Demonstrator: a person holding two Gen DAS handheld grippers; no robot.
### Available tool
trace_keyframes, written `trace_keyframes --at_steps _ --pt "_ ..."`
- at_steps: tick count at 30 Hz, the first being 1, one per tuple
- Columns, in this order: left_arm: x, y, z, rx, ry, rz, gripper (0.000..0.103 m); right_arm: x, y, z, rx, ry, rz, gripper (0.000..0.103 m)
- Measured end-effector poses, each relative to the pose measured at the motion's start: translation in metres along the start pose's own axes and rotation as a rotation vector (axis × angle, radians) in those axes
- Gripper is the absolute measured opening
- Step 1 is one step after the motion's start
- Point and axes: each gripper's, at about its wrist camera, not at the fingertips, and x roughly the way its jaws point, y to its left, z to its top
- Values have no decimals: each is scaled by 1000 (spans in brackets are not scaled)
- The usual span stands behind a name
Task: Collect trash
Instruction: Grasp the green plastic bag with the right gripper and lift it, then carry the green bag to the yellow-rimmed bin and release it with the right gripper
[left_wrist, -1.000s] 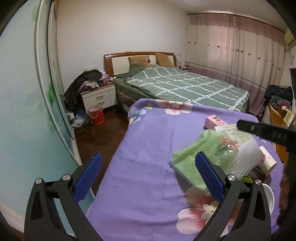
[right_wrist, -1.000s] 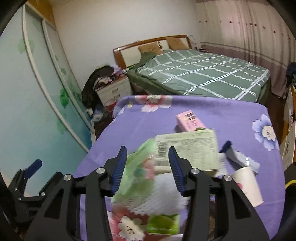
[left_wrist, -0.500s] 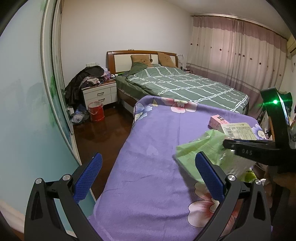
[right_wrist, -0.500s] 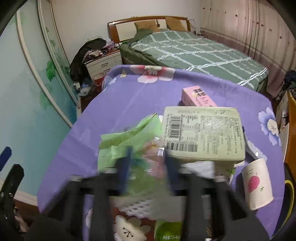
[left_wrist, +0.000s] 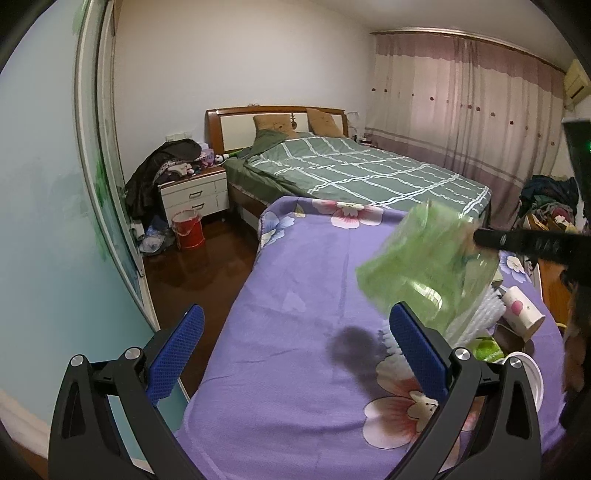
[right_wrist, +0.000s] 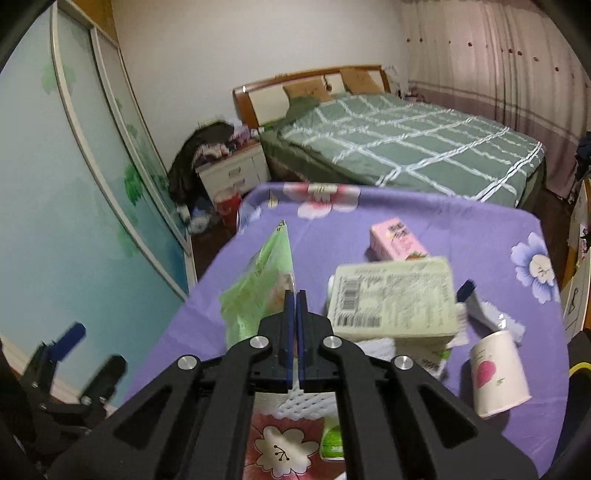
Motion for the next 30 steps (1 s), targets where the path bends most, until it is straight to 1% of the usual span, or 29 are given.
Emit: trace_keyframes --at_steps 4,10,14,16,18,22,27,30 --pt "-5 -12 1 23 -7 -20 99 -32 -18 3 17 -71 -35 1" --pt "-12 -47 1 74 -12 -85 99 -84 -75 -13 88 -142 -160 1" --pt "-17 -76 -2 113 -8 -131 99 -121 -127 -35 169 -171 -258 1" --pt "-20 -96 -4 137 -4 -161 99 -143 -155 -51 212 -186 -317 1" --pt "-23 -113 -7 155 -1 -185 99 -158 -178 -64 244 -194 -358 1" --pt "-28 -147 -16 199 21 -242 99 -191 -231 -97 328 -200 -469 1" --pt "-32 -183 -31 249 52 -294 99 -212 -290 -135 418 -185 -606 1" --pt "-33 -200 -41 266 84 -321 99 -211 -319 -156 460 -158 -666 1"
